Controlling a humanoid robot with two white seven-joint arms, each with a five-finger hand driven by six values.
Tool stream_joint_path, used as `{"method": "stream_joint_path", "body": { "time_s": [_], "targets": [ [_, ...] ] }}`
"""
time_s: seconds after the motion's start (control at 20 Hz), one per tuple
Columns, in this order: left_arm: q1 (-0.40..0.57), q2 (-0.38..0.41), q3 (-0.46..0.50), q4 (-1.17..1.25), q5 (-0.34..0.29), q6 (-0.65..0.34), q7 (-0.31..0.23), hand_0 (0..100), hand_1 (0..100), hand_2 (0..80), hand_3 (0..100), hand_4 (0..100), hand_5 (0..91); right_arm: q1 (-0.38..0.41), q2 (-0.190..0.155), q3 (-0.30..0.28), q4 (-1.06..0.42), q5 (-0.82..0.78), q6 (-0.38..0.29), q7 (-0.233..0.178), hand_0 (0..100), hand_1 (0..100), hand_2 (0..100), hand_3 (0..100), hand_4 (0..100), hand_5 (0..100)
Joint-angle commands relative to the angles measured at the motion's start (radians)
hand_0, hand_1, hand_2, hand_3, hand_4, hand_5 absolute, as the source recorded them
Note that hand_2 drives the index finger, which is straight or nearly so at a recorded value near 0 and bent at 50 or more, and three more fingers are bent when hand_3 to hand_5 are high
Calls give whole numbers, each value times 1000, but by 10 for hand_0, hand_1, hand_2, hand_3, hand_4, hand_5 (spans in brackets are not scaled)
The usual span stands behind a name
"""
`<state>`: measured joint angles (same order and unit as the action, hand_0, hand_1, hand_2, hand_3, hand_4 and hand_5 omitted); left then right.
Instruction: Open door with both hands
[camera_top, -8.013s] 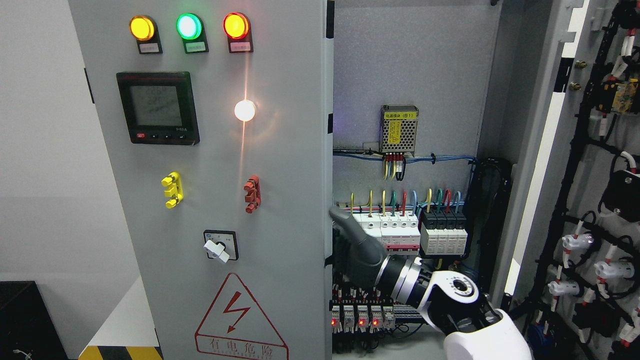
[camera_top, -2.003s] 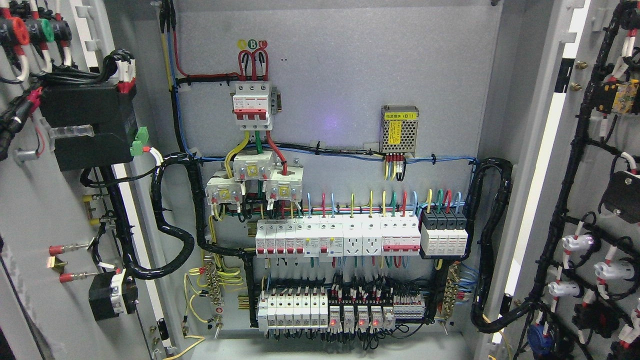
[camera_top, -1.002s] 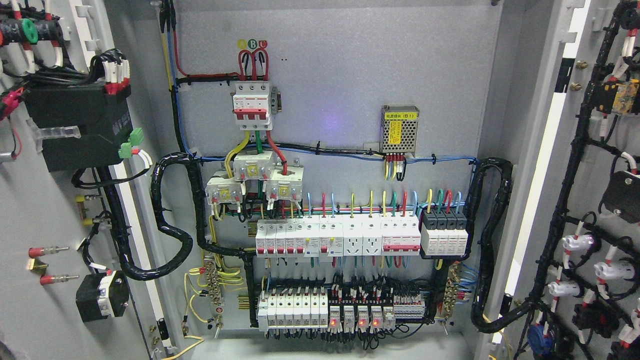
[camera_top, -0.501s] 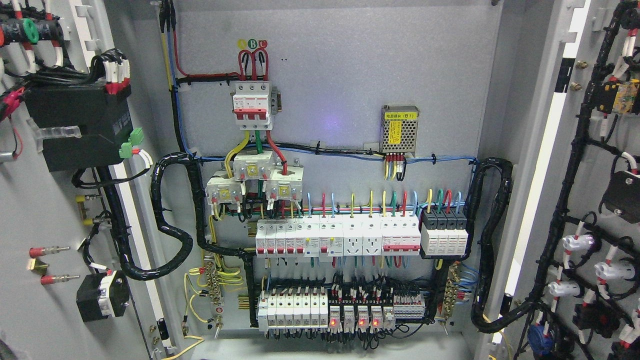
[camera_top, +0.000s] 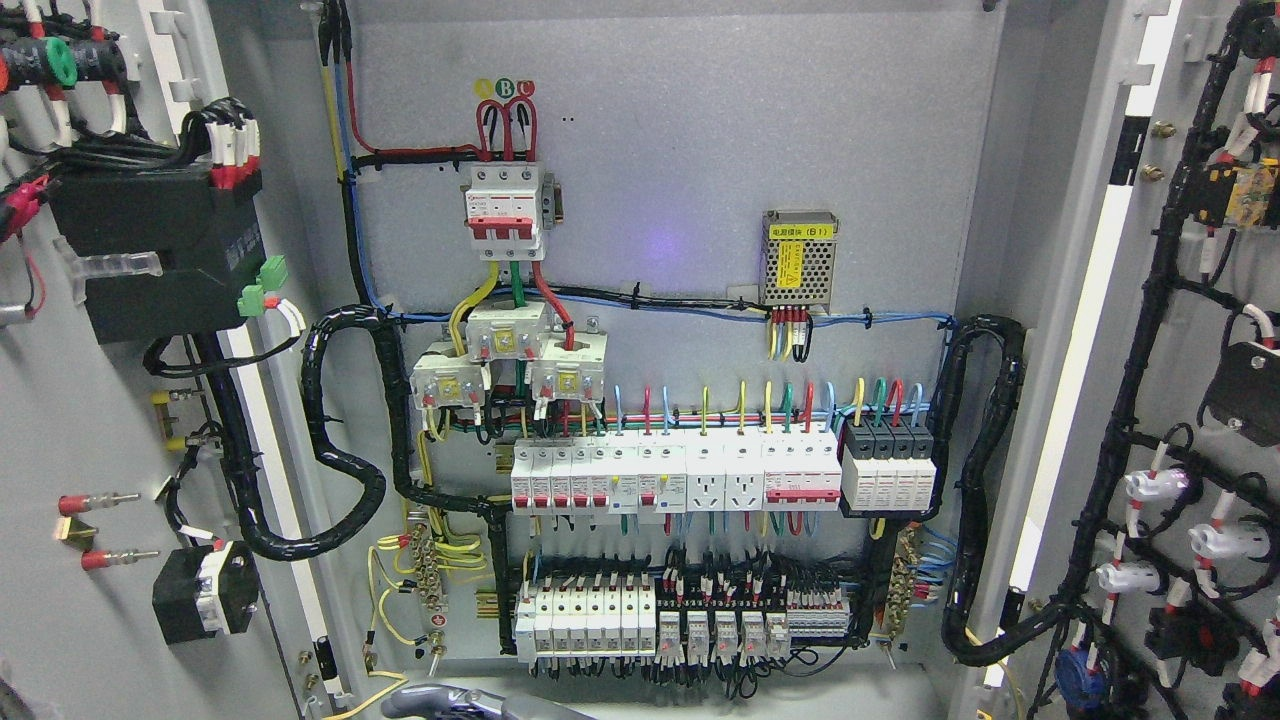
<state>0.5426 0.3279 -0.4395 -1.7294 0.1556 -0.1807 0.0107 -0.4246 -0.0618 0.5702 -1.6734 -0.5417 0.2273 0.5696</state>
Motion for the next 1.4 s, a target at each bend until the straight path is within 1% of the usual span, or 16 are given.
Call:
{"method": "stream_joint_path", "body": {
  "time_s": [0.0,0.05,0.1,0.15,0.3,0.45,0.5,0.65,0.75,0.85,0.95,1.0,1.05,1.15,1.25,1.35],
  "targets": [
    [-16,7,-4,-148,1,-6,0,0,0,0,0,0,0,125,-121,-78,-231,2,-6,-124,190,0,0,0,0,0],
    [-21,7,-4,-151,1,-8,0,0,0,0,0,0,0,144,-127,-81,-253,2,-8,-167,190,0,0,0,0,0],
    [-24,5,-4,-159,1,-14,0,0,0,0,0,0,0,161,-139,-88,-273,0,-6,-197,190,0,0,0,0,0],
    [-23,7,-4,-168,1,-28,0,0,0,0,0,0,0,180,-148,-90,-293,0,-6,-210,190,0,0,0,0,0],
    [-16,7,-4,-197,1,-77,0,0,0,0,0,0,0,233,-150,-121,-322,3,-8,-214,190,0,0,0,0,0],
    [-15,2,-1,-208,1,-79,0,0,0,0,0,0,0,311,-151,-208,-370,-3,-19,-214,190,0,0,0,0,0],
    [-15,0,2,-216,1,-79,0,0,0,0,0,0,0,337,-151,-222,-371,-4,-29,-214,190,0,0,0,0,0],
    [-21,0,5,-248,2,-80,0,0,0,0,0,0,0,368,-154,-228,-381,-3,-66,-206,190,0,0,0,0,0],
    [-35,-1,8,-263,2,-80,0,0,0,0,0,0,0,388,-185,-240,-390,-4,-91,-209,190,0,0,0,0,0],
    [-47,-4,8,-285,2,-80,0,0,0,0,0,0,0,421,-200,-274,-410,-3,-105,-217,190,0,0,0,0,0],
    [-59,-3,8,-303,2,-82,0,0,0,0,0,0,0,443,-204,-303,-411,0,-144,-220,191,0,0,0,0,0],
    [-67,-1,10,-308,2,-83,0,0,0,0,0,0,0,455,-211,-315,-411,0,-169,-230,191,0,0,0,0,0],
    [-76,-1,10,-311,2,-91,0,0,0,0,0,0,0,470,-220,-331,-411,0,-186,-249,191,0,0,0,0,0],
    [-102,3,10,-317,2,-106,2,0,0,0,0,0,0,503,-225,-354,-411,0,-213,-283,191,0,0,0,0,0],
    [-133,3,13,-322,2,-106,2,0,0,0,0,0,0,524,-234,-372,-411,0,-247,-286,191,0,0,0,0,0],
    [-164,0,13,-325,4,-108,2,0,0,0,0,0,0,556,-253,-386,-411,0,-305,-286,191,0,0,0,0,0]
  ]
}}
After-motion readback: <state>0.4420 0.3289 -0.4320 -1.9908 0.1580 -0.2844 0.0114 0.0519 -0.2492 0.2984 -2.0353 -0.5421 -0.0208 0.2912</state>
